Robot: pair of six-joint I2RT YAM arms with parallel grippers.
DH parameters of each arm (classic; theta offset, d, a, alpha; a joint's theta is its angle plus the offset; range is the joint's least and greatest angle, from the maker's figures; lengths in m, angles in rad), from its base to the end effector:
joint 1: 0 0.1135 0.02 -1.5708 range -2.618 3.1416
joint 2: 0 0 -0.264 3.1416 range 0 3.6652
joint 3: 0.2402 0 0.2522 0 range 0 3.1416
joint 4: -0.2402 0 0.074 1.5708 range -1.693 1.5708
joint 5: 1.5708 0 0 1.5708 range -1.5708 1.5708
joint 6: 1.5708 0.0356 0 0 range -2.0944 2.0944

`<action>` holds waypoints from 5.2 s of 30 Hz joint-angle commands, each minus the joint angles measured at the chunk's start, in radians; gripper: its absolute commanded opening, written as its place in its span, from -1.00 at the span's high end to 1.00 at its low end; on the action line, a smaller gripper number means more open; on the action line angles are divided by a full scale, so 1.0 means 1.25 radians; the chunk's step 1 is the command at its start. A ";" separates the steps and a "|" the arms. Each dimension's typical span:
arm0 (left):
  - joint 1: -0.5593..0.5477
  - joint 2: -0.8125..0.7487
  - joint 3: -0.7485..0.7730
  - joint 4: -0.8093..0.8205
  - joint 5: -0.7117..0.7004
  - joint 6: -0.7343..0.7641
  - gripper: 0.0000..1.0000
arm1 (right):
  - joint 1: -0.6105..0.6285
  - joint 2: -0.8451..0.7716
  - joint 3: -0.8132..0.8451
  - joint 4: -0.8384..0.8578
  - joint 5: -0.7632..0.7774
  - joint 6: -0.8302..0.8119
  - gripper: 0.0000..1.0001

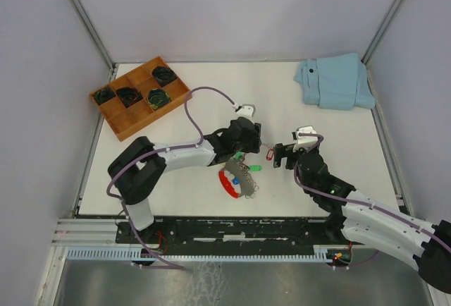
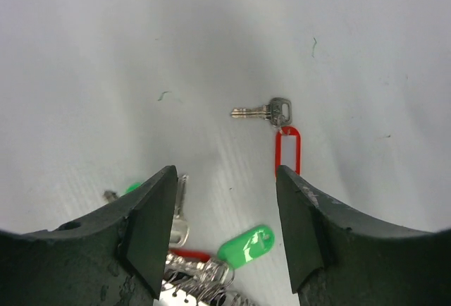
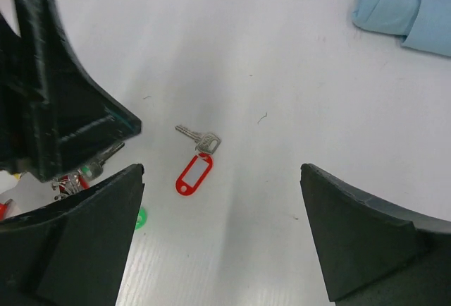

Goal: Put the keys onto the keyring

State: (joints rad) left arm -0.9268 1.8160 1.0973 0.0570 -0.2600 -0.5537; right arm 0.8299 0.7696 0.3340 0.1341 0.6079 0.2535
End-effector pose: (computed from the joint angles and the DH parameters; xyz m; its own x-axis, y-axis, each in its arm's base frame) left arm 0.2436 -0.3092 0.1869 -0.6561 0.0276 -0.7541 0.3598 0.8899 -0.2805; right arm 0.1340 0.1164 0.2176 -0.2536 0.0278 -0.9669 -0.1797 0.9808 0.0753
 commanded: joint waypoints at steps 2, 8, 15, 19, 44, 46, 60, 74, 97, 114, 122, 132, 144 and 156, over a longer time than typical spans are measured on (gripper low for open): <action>0.008 -0.140 -0.104 0.014 -0.058 -0.002 -0.33 | -0.001 0.040 0.036 0.004 -0.070 0.017 -1.00; 0.008 -0.283 -0.221 -0.050 -0.065 -0.048 -0.35 | -0.001 0.101 0.066 -0.018 -0.195 -0.005 -0.93; 0.009 -0.349 -0.286 -0.090 -0.031 -0.078 -0.31 | -0.001 0.211 0.124 -0.054 -0.333 -0.014 -0.77; 0.010 -0.346 -0.319 -0.059 -0.009 -0.100 -0.24 | -0.002 0.310 0.175 -0.089 -0.401 0.003 -0.65; 0.144 -0.213 -0.378 0.042 0.030 -0.028 0.33 | 0.030 0.633 0.337 -0.076 -0.845 0.028 0.06; 0.163 -0.201 -0.377 0.063 0.034 -0.012 0.31 | 0.040 0.623 0.336 -0.075 -0.840 0.014 -0.02; 0.179 -0.380 -0.404 0.012 0.084 0.058 -0.06 | 0.049 0.569 0.318 -0.123 -0.681 -0.063 0.17; 0.138 -0.453 -0.456 -0.023 0.197 -0.026 -0.04 | 0.092 0.610 0.341 -0.098 -0.657 -0.072 0.23; 0.129 -0.358 -0.513 0.076 0.225 -0.024 -0.02 | 0.091 0.619 0.356 -0.097 -0.603 -0.093 0.70; 0.183 -0.417 -0.528 0.167 0.194 0.065 -0.09 | 0.090 0.570 0.414 -0.175 -0.562 -0.106 0.99; 0.187 -0.530 -0.605 0.174 0.169 0.072 -0.24 | 0.090 0.648 0.464 -0.188 -0.529 -0.091 0.94; 0.179 -0.445 -0.551 0.163 0.259 0.030 -0.08 | 0.078 0.608 0.447 -0.238 -0.474 -0.113 0.34; 0.159 -0.378 -0.480 0.058 0.185 0.067 0.02 | 0.060 0.544 0.385 -0.254 -0.581 -0.113 0.33; 0.159 -0.361 -0.483 0.061 0.190 0.067 0.03 | 0.060 0.631 0.374 -0.181 -0.575 -0.010 0.38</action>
State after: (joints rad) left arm -0.7261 1.3495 0.4721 0.1394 -0.0071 -0.5137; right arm 0.9051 1.5463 0.8051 -0.1654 -0.1299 0.1761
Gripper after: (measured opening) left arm 0.490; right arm 0.308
